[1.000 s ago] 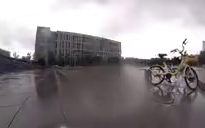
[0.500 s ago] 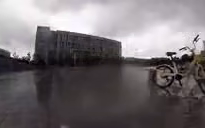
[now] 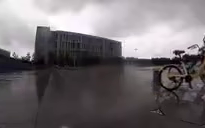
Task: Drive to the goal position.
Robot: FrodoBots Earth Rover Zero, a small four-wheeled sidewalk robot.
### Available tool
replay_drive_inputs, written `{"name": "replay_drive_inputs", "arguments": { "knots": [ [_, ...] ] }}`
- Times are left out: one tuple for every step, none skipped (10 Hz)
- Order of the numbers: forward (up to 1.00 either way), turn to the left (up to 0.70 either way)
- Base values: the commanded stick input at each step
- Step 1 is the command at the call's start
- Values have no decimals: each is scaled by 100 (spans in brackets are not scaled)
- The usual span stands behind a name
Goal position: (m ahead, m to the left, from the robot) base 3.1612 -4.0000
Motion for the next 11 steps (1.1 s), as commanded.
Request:
{"name": "replay_drive_inputs", "arguments": {
  "knots": [
    [70, 0],
    [70, 0],
    [70, 0],
    [70, 0],
    [70, 0],
    [70, -14],
    [70, -35],
    [70, -35],
    [70, -33],
    [70, -20],
    [70, -20]
  ]
}}
